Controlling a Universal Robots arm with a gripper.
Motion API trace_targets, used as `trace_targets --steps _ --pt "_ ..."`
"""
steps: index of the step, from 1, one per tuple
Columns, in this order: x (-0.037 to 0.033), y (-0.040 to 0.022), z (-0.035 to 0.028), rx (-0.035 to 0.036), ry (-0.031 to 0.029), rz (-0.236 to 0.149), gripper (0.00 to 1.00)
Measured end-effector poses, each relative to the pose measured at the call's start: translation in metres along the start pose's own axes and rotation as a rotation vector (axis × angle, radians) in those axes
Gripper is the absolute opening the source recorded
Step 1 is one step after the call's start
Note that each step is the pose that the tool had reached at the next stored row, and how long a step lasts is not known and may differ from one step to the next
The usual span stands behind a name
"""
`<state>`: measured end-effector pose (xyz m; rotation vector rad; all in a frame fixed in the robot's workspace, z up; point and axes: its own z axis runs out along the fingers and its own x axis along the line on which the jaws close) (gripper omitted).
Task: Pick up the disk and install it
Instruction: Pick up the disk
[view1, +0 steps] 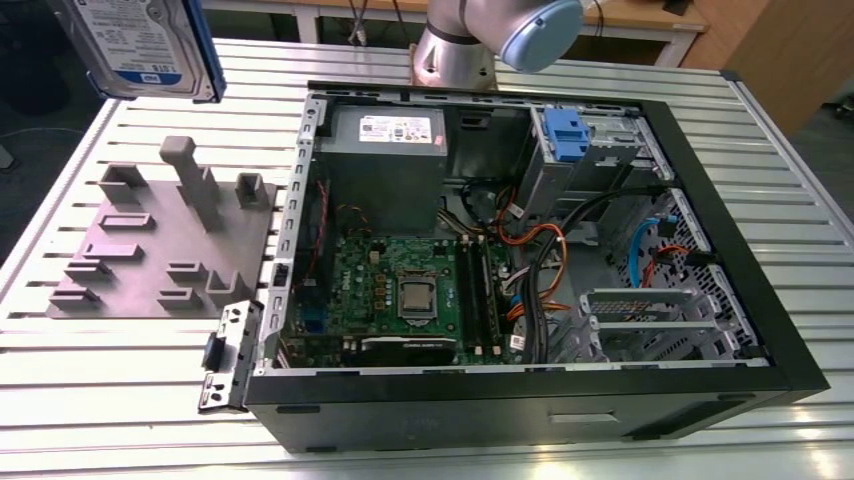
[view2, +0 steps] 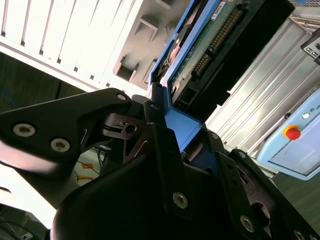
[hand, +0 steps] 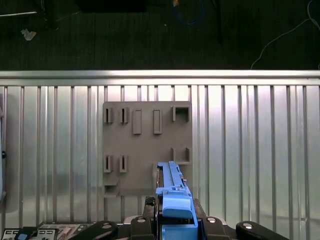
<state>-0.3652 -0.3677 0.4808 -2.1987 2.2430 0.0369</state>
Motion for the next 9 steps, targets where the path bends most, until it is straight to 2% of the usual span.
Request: trace_targets --steps 3,9 --pt "0.0012 -0.0018 -0.0001 -0.0001 0.0000 0.000 0.36" --pt "0.0084 -0.0029 -0.0002 0.0000 0.0013 0.000 0.36"
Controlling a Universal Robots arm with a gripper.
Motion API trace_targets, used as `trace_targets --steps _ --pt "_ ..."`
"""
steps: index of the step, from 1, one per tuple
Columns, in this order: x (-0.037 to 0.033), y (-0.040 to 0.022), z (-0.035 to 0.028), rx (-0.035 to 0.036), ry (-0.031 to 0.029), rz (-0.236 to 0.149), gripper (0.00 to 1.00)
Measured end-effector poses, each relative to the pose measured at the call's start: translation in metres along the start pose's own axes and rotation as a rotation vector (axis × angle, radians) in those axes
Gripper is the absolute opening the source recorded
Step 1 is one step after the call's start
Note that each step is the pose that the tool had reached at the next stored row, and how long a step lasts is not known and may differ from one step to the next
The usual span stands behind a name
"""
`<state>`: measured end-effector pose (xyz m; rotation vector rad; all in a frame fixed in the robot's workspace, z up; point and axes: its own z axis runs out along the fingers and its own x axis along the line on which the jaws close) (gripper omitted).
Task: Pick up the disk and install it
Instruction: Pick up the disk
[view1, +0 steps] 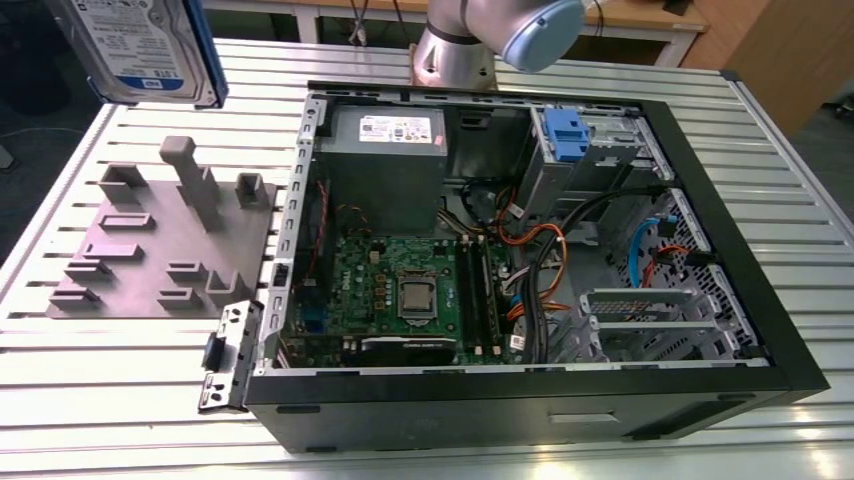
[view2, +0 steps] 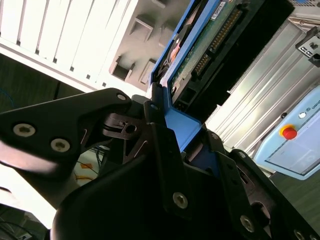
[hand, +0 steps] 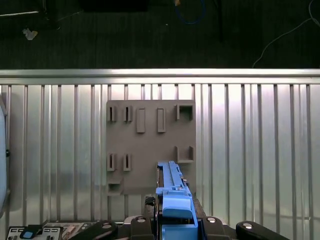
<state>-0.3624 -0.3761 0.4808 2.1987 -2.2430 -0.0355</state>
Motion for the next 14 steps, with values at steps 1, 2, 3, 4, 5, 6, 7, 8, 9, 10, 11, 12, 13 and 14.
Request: trace_targets --steps 1,2,3,4,5,6,7,8,9,10,11,12,13,14 --pt "0.0008 -0.0003 0.0000 0.0000 0.0001 0.000 0.36" --pt "0.0011 -0.0008 0.0000 0.0000 0.0003 0.000 0.36" --pt "0.0013 -0.0014 0.0000 0.0000 0.0004 0.000 0.36" --pt "0.0014 -0.0021 -0.0001 0.0000 0.0004 0.000 0.36" --pt "0.0014 -0.0031 -0.0001 -0.0001 0.0004 0.000 0.36" --pt "0.0014 -0.0041 -0.0001 0.0000 0.0004 0.000 0.36" --pt "0.0014 -0.0052 -0.0001 0.0000 0.0003 0.000 0.36" --pt "0.0014 -0.0065 -0.0001 0.0000 0.0004 0.000 0.36" --pt "0.0013 -0.0078 -0.0001 0.0000 0.0004 0.000 0.36" --pt "0.0013 -0.0091 -0.0001 0.0000 0.0003 0.000 0.36" --pt "0.0013 -0.0105 -0.0002 0.0000 0.0004 0.000 0.36" --pt "0.0013 -0.0120 -0.0002 0.0000 0.0004 0.000 0.36" --pt "0.0013 -0.0135 -0.0003 -0.0001 0.0004 0.000 0.36" --pt "0.0012 -0.0149 -0.0003 -0.0001 0.0004 0.000 0.36"
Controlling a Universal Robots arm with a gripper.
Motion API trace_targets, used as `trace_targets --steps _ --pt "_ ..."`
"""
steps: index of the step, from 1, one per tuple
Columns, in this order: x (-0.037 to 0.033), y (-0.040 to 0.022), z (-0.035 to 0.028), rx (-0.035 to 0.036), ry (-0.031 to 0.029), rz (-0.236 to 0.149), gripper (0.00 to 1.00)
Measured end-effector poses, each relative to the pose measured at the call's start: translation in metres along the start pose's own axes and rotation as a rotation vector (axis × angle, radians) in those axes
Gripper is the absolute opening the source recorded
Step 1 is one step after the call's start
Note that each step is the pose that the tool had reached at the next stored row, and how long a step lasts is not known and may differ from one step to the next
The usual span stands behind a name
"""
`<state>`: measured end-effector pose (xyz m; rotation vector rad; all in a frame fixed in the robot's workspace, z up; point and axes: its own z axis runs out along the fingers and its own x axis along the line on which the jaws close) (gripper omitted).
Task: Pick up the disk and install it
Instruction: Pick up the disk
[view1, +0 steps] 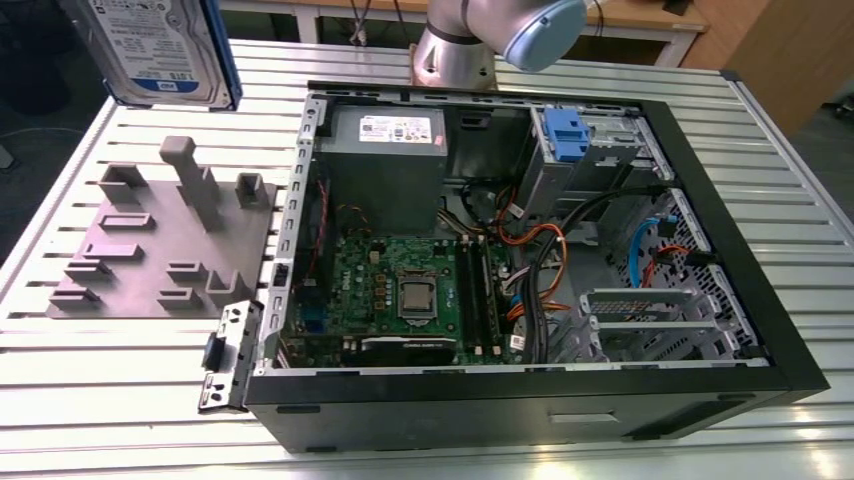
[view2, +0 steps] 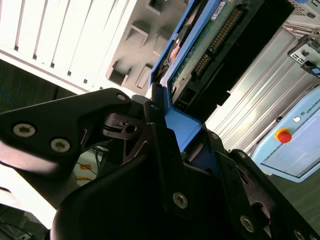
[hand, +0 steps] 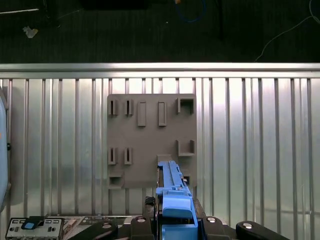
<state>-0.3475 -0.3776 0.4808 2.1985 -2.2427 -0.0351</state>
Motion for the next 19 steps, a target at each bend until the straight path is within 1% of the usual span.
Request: trace_targets --steps 5,11,19 --pt "-0.0001 -0.0068 -0.0001 0.0001 -0.0001 0.000 0.36" --pt "-0.0003 -0.0124 -0.0001 0.0002 -0.0001 0.000 0.36" --pt "-0.0003 -0.0130 -0.0002 0.0001 0.0000 0.000 0.36"
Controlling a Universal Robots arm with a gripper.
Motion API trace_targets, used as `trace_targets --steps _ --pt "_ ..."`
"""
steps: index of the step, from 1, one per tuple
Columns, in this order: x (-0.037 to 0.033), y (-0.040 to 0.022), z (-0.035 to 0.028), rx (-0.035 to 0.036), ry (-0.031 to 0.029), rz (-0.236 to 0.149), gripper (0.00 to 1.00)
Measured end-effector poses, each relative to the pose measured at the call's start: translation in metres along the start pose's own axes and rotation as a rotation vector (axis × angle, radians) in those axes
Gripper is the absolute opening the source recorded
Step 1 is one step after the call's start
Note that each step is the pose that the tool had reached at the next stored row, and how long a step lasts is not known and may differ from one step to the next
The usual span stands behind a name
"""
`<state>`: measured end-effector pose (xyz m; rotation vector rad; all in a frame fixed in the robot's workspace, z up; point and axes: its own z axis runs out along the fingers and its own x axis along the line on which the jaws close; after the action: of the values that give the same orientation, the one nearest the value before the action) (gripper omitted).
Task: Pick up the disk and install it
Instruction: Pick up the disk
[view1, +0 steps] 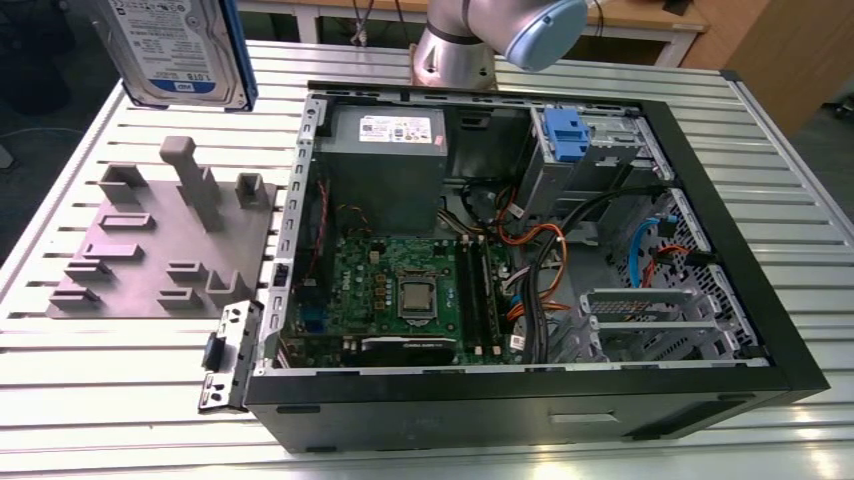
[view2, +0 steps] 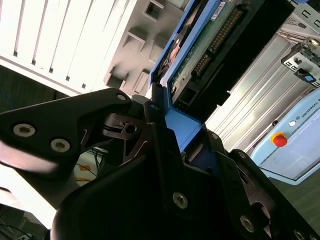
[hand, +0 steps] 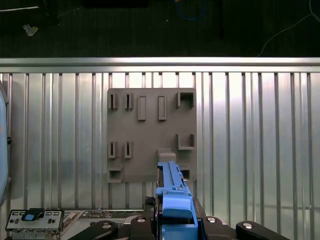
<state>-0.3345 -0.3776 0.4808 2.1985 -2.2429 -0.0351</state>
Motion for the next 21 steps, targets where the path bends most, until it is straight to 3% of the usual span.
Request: trace_targets --steps 6,21 --pt "0.0000 -0.0017 -0.0001 -0.0001 0.0001 0.000 0.36" --pt "-0.0003 -0.0156 -0.0003 0.0000 0.0000 0.000 0.36"
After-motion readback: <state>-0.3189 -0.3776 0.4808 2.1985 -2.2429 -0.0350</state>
